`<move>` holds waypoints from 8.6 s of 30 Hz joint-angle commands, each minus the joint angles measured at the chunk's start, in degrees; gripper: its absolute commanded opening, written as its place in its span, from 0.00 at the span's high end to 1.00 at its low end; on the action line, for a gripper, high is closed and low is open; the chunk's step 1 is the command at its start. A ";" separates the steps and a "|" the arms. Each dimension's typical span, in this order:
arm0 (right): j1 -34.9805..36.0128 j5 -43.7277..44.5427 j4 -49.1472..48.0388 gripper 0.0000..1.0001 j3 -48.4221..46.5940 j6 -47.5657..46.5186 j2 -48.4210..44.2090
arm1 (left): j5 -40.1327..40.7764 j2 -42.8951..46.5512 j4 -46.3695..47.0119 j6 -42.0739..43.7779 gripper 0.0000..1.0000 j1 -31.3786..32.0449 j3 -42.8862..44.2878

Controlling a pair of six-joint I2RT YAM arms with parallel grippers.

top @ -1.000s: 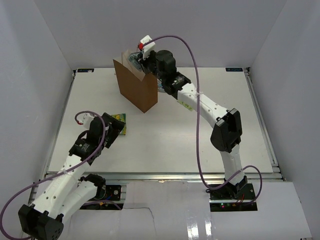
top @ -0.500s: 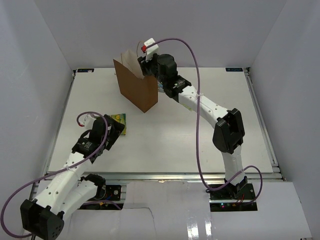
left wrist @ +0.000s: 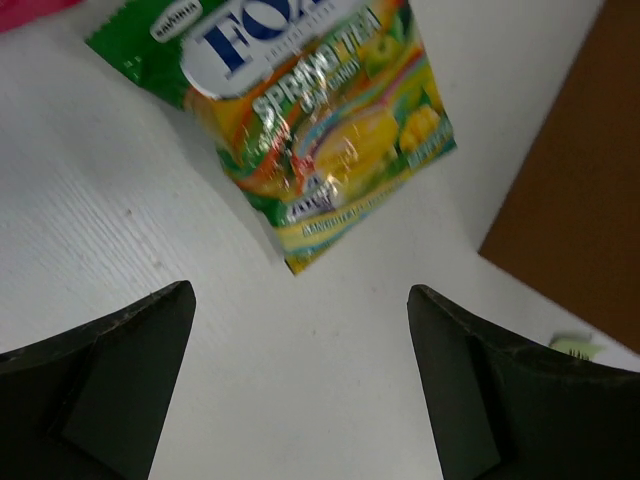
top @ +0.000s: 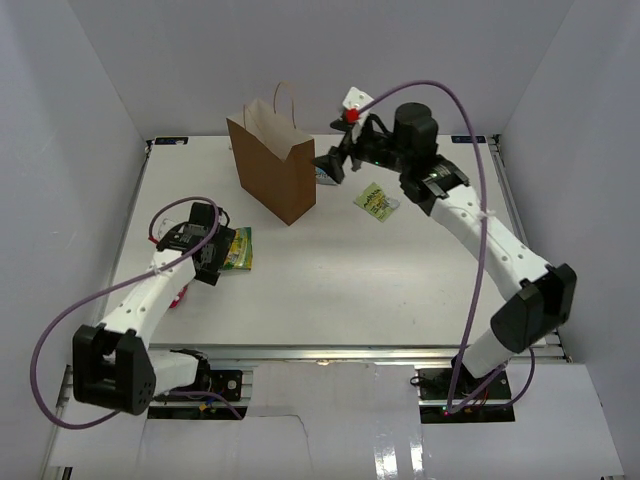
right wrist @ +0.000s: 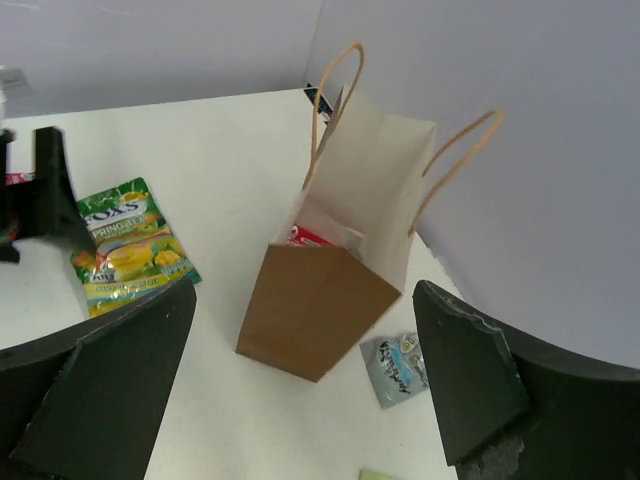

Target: Place the snacks into the paper bag

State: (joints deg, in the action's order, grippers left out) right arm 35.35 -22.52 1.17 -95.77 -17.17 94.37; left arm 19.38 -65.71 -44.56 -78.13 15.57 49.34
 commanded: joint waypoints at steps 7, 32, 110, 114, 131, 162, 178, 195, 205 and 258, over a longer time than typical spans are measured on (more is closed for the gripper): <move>-19.17 -19.57 8.32 0.06 27.53 -5.77 -18.77 | -12.69 -14.86 13.16 -0.53 0.02 -12.58 0.23; -25.88 -43.65 19.56 0.05 39.43 -14.02 -25.99 | -29.78 -10.94 38.39 29.29 0.86 -17.95 -11.89; -1.78 -22.25 -3.89 0.92 -29.59 21.39 13.64 | -47.51 32.14 39.64 44.38 0.07 -1.42 -18.67; -2.31 -13.09 -8.09 0.92 -38.44 20.25 18.56 | -45.92 32.66 38.58 43.94 0.07 -1.51 -19.02; 1.47 5.82 -19.36 0.92 -37.21 12.86 26.57 | -43.99 32.67 37.88 43.67 0.07 -1.42 -19.20; 2.97 5.40 -19.55 0.46 -25.97 8.20 21.58 | -10.34 31.62 14.37 16.45 0.02 -1.51 -14.90; -15.91 -22.74 5.49 0.02 12.60 1.27 -5.85 | 7.00 -4.85 -26.03 -4.15 0.02 -14.66 3.75; -25.25 -24.67 6.83 0.02 34.95 2.58 -17.11 | -3.11 -23.14 -4.58 18.35 0.02 -33.93 5.94; -25.69 -25.46 6.92 0.02 34.51 3.02 -16.67 | -5.75 -26.75 1.66 23.36 0.33 -39.21 1.38; 12.37 10.20 2.96 0.04 19.05 40.10 0.72 | -66.84 -11.37 43.32 37.88 1.00 -4.42 -13.48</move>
State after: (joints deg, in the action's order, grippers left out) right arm 47.00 -23.18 5.80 -72.27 15.75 92.66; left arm -47.11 -78.41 -5.72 -37.80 9.26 35.97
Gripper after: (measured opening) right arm 0.964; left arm 0.080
